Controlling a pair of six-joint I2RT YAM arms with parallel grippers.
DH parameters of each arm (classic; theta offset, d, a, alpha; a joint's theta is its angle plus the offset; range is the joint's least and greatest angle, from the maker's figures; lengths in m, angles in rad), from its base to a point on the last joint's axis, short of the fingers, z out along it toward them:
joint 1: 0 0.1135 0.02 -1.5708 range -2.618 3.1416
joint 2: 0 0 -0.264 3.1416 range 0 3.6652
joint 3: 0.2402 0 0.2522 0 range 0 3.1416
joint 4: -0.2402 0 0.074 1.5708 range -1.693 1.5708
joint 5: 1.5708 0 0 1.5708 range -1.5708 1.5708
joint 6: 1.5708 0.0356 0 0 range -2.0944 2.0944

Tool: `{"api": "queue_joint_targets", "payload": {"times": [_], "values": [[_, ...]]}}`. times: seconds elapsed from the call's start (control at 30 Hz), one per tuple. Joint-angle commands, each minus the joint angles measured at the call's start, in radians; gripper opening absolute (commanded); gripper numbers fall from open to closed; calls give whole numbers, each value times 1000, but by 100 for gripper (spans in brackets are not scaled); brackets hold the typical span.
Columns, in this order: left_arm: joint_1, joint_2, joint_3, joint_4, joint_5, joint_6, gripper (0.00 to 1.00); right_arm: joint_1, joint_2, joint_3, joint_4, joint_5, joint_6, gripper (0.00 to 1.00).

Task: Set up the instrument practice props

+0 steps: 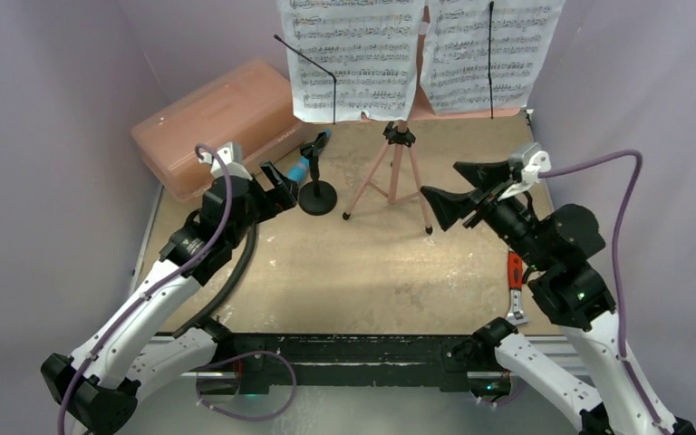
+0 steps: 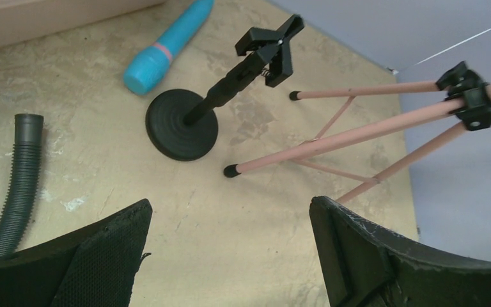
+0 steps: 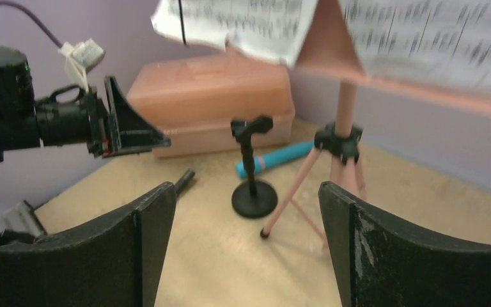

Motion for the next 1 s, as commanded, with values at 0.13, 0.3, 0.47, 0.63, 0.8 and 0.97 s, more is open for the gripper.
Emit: {"api": "queue_joint_targets", "payload": {"times": [0.13, 0.3, 0.47, 0.63, 0.8, 0.97], "values": [[6, 138, 2, 161, 48, 107, 93, 3, -67, -225, -56, 29, 158, 94], [41, 303, 110, 157, 127, 233, 93, 3, -86, -293, -67, 20, 208, 98], [89, 442, 213, 132, 191, 330, 93, 2, -95, -327, -92, 41, 250, 98], [103, 549, 277, 136, 208, 421, 93, 2, -104, -335, -93, 59, 279, 98], [107, 653, 375, 117, 211, 487, 93, 2, -109, -332, -104, 74, 282, 98], [110, 754, 476, 101, 220, 525, 93, 3, -112, -331, -106, 78, 288, 98]]}}
